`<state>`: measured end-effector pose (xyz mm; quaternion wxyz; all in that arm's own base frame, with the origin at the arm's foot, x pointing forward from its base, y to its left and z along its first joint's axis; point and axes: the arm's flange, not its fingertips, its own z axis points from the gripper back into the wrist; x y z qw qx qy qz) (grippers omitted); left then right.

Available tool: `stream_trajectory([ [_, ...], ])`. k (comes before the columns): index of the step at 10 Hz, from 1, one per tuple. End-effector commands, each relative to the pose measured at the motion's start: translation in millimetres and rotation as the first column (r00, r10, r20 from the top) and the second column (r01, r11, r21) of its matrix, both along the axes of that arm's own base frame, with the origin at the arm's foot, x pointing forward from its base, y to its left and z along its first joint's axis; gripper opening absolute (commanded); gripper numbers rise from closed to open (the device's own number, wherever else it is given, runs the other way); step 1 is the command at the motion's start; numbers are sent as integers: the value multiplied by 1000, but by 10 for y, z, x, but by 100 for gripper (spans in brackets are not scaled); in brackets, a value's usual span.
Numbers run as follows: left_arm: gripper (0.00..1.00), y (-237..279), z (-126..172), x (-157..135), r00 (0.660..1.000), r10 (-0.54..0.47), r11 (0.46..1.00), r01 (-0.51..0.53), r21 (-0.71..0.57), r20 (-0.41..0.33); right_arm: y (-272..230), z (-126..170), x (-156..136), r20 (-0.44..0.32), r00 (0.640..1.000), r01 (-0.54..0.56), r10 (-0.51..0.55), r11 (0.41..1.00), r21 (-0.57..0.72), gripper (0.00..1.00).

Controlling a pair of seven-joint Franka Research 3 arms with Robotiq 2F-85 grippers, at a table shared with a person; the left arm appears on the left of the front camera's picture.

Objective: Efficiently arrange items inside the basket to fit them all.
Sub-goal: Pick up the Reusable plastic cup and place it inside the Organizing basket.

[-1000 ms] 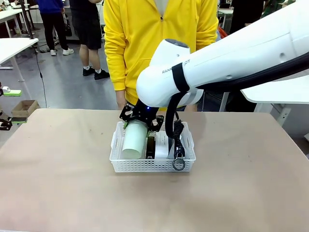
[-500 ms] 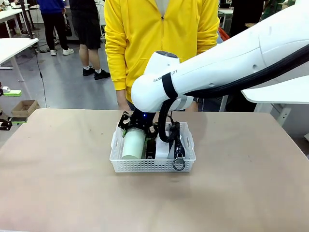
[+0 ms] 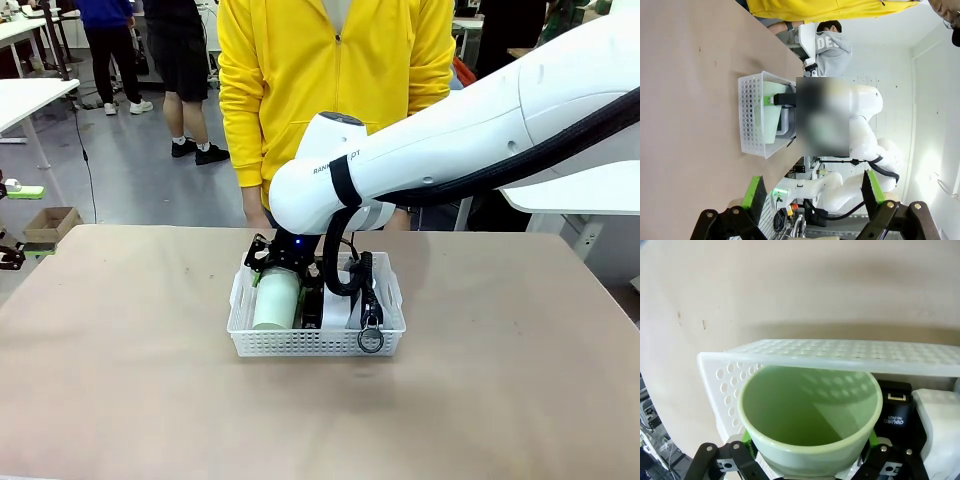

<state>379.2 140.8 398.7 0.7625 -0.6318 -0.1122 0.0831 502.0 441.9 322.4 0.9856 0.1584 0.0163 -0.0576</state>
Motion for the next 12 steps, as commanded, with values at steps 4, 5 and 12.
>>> stream_trajectory([
  [4,100,-13,22,-28,1000,-3,1000,3,2,-6,-23,39,41,3,999,-52,52,999,4,100],
  [5,100,-13,22,-28,1000,-3,1000,3,2,-6,-26,71,44,9,998,-55,54,998,17,100],
  [12,100,-13,22,-28,1000,-3,1000,3,2,-6,-804,1212,-365,41,996,-87,82,983,159,100],
])
